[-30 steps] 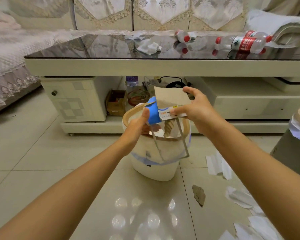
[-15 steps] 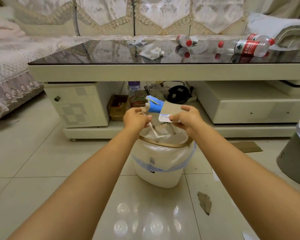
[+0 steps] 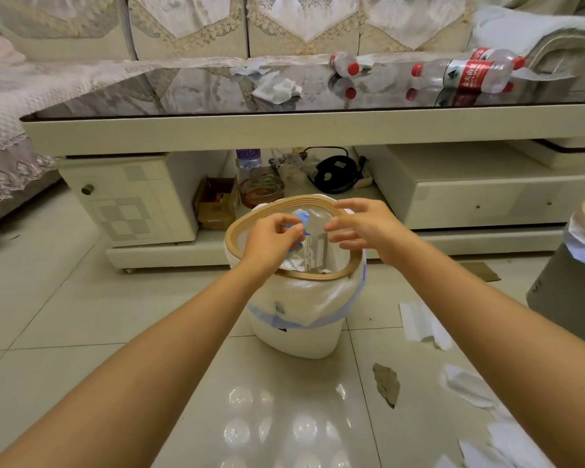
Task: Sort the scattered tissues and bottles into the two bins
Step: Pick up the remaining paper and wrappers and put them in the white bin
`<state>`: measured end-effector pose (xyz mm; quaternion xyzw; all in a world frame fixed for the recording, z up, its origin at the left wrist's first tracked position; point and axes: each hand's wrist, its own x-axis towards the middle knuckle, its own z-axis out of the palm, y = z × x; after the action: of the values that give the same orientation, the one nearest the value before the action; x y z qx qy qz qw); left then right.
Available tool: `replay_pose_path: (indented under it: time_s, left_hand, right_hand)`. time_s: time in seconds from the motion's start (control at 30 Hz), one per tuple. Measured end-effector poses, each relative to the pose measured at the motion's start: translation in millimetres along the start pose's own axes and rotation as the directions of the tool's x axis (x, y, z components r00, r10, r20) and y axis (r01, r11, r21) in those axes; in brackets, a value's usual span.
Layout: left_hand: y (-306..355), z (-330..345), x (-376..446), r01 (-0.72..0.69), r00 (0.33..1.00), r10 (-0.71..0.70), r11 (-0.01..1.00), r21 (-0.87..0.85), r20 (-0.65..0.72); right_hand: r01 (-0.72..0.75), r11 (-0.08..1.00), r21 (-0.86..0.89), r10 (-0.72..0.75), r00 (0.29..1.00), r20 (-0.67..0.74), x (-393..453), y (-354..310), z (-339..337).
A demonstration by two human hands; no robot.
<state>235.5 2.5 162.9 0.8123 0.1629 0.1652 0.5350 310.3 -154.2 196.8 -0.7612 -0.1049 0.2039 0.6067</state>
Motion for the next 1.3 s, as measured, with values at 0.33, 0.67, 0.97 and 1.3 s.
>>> replay_pose_path:
  time_s: [0.33, 0.67, 0.97, 1.3]
  left_hand:
    - [-1, 98, -88, -0.315, 0.946, 0.299, 0.937, 0.150, 0.122]
    - [-75, 204, -91, -0.124, 0.836, -0.194, 0.844, 0.521, 0.514]
    - [-148, 272, -119, -0.094, 0.844, -0.324, 0.695, 0.713, 0.427]
    - [-110, 323, -120, -0.200, 0.825, 0.043, 0.955, 0.219, 0.564]
  right_hand:
    - [-0.029, 0.979, -0.202, 0.043, 0.997, 0.067, -64, 74, -82]
    - [-0.290, 0.877, -0.383, 0.341, 0.937, 0.071, -118, 164, -199]
    - [-0.334, 0.806, -0.490, 0.361, 0.932, -0.040, -117, 280, -246]
    - [-0.093, 0.502, -0.860, 0.404, 0.904, 0.138, -139, 330, -213]
